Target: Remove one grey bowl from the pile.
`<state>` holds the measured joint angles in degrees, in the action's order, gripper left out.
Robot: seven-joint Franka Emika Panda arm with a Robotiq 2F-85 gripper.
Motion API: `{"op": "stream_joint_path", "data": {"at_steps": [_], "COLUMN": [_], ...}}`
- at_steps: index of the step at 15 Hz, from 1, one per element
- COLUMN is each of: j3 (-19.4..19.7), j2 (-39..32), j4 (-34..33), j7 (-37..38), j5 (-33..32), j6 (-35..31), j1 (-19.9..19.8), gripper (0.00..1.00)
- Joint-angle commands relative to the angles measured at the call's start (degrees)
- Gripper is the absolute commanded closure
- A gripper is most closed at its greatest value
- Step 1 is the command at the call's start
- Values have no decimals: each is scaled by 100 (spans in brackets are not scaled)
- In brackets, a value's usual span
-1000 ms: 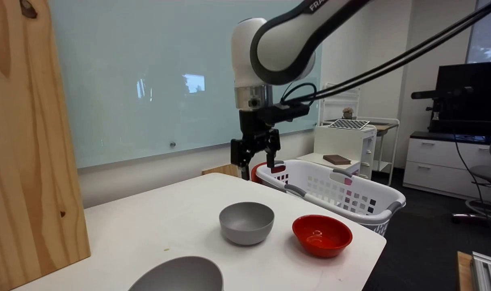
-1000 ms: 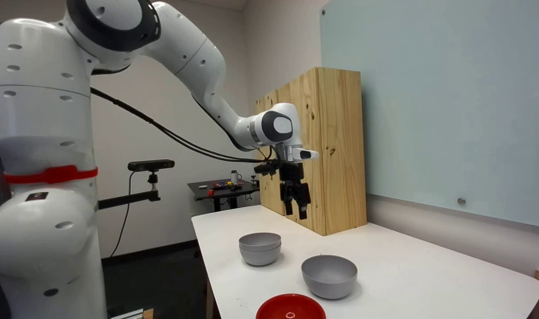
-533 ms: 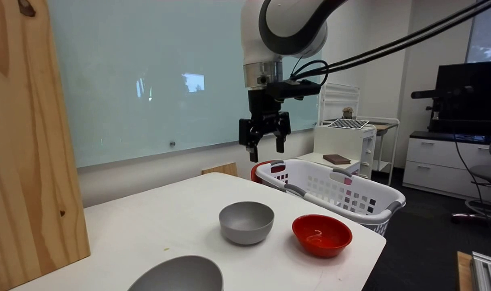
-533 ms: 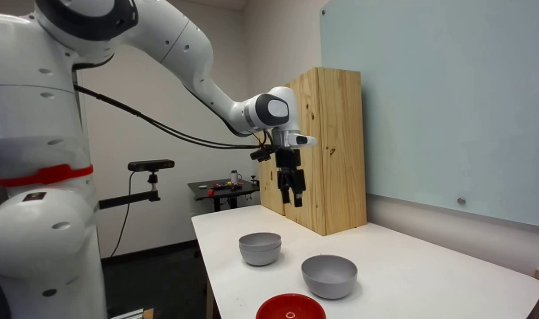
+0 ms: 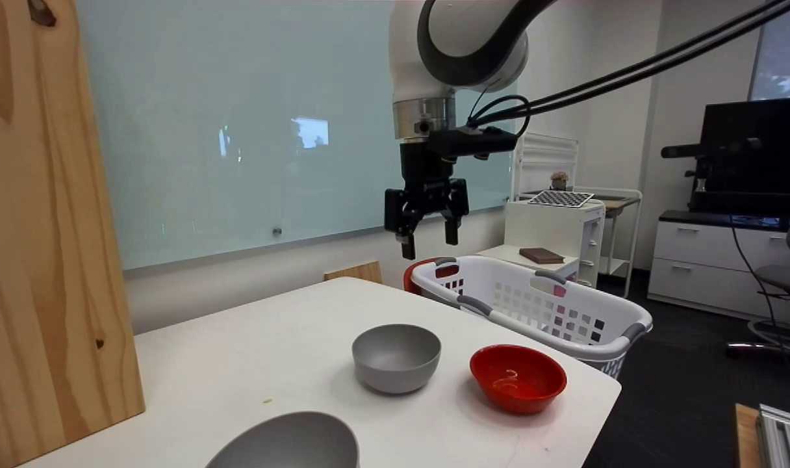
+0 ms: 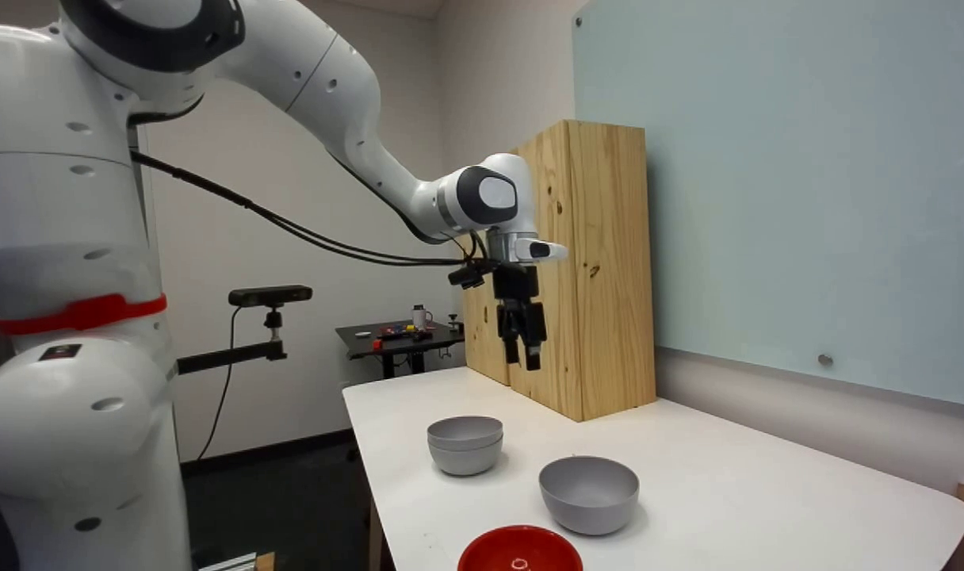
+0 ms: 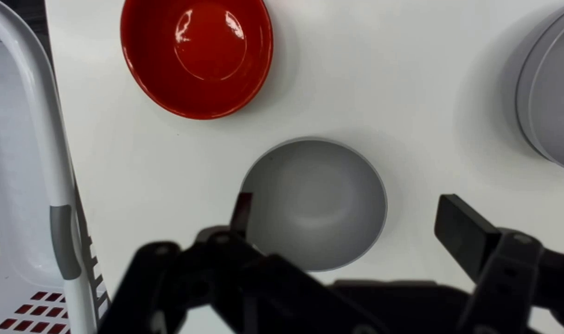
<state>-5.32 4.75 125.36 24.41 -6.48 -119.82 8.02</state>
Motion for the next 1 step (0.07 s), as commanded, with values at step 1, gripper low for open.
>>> {"op": "stream_joint_path", "data": {"at_steps": [1], "j3": [-89], "j2": [0], "j4": [-11], "j7": [-8], "j5": [13], "j6": [16], "j1": [-90], "gripper": [0]}}
